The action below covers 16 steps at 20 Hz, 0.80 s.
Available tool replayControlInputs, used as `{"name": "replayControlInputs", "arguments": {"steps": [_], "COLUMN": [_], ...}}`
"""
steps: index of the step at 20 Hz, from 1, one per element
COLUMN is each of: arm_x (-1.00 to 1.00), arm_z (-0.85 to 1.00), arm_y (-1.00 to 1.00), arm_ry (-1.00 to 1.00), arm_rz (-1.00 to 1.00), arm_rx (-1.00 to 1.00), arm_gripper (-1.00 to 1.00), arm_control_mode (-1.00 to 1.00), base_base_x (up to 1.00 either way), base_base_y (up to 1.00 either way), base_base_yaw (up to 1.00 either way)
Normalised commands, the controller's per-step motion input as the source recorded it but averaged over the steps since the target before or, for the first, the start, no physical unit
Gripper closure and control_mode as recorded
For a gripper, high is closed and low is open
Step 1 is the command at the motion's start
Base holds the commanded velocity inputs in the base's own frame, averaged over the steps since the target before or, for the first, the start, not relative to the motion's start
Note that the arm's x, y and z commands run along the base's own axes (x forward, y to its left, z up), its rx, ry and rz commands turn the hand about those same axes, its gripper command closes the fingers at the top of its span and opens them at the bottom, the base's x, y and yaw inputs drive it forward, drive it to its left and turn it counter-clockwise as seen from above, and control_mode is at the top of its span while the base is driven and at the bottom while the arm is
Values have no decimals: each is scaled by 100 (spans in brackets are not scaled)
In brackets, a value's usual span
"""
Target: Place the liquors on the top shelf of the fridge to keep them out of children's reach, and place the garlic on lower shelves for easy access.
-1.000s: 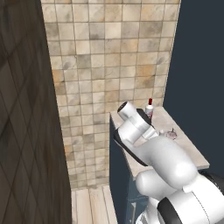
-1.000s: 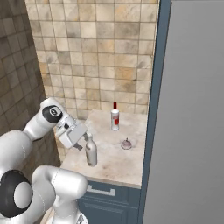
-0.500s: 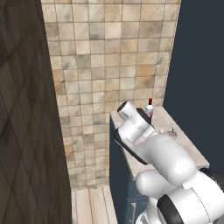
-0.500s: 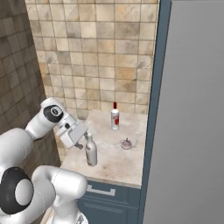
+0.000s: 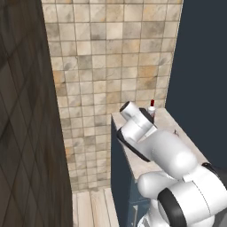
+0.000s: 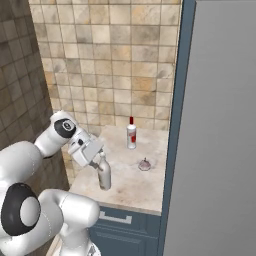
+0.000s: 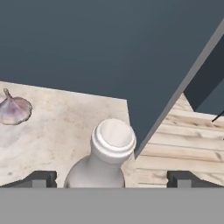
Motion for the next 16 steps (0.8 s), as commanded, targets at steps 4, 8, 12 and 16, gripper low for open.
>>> {"name": "replayControlInputs", "arguments": {"steps": [4,8,12,16], "arm_x": [15,4,0,0], "arm_z": [-3,-4,-4,-4], "arm_y": [-9,-16,-27,-23], "arm_ry": [0,0,0,0], "arm_rz": [0,0,0,0], "arm_rx": [0,0,0,0], "arm_gripper": [-100,-100,-100,-100], "arm_control_mode": [-100,-100,-100,-100], "base_base_x": [0,0,0,0], "base_base_y": [0,0,0,0], "base_base_yaw": [0,0,0,0]}}
